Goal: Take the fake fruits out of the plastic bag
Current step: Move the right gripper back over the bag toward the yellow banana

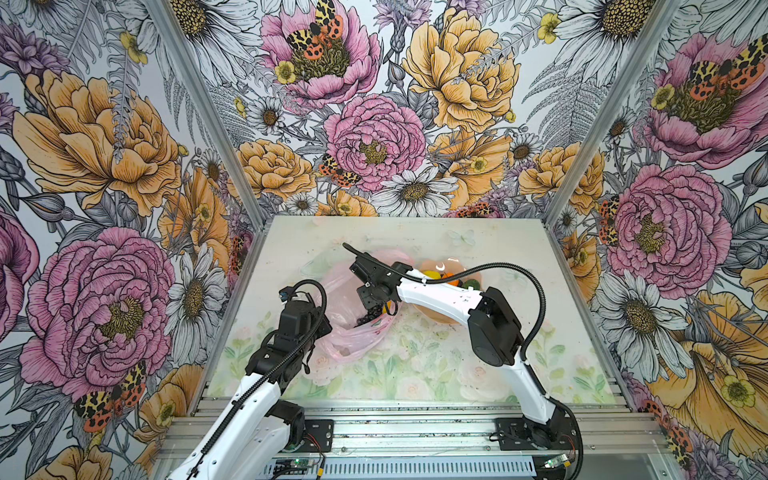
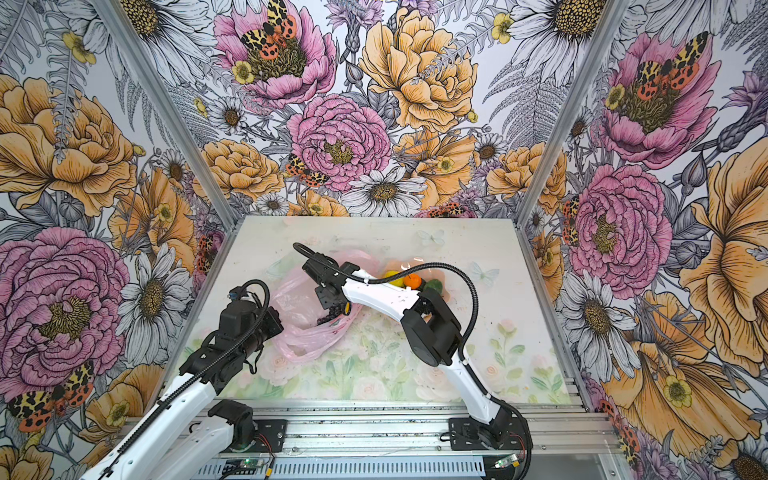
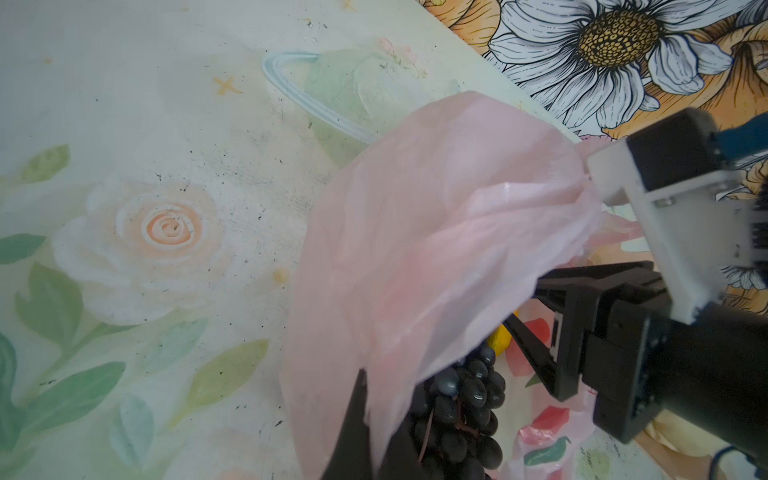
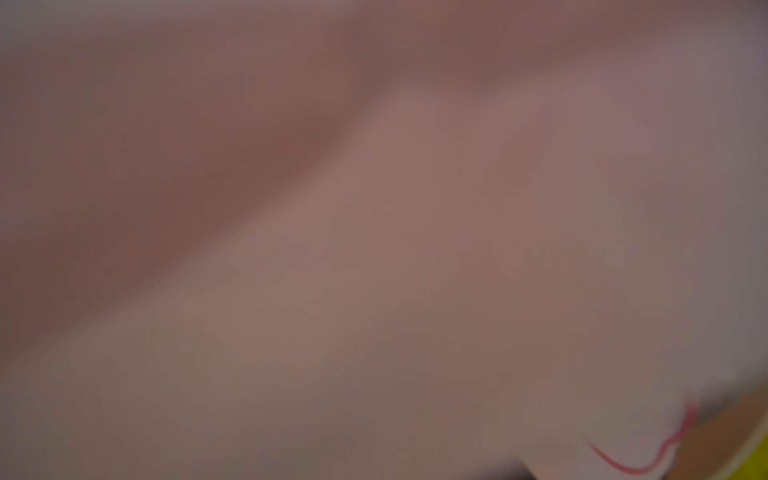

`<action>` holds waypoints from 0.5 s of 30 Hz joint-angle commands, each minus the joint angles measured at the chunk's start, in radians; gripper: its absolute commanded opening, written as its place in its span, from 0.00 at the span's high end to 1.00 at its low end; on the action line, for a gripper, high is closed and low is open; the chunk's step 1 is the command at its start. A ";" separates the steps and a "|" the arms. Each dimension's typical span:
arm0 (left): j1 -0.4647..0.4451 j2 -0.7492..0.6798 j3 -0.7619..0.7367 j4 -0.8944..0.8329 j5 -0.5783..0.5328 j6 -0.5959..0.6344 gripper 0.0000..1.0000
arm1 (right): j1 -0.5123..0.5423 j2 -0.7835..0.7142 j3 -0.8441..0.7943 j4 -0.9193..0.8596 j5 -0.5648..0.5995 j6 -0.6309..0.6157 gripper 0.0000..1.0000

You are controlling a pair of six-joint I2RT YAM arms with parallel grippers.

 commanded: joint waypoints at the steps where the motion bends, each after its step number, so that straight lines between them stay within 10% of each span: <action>1: -0.032 0.073 0.000 0.031 -0.018 0.026 1.00 | -0.034 0.019 0.020 0.002 0.010 0.087 0.42; 15: -0.115 0.365 0.075 0.114 -0.028 0.077 1.00 | -0.086 0.046 -0.015 0.005 0.013 0.143 0.46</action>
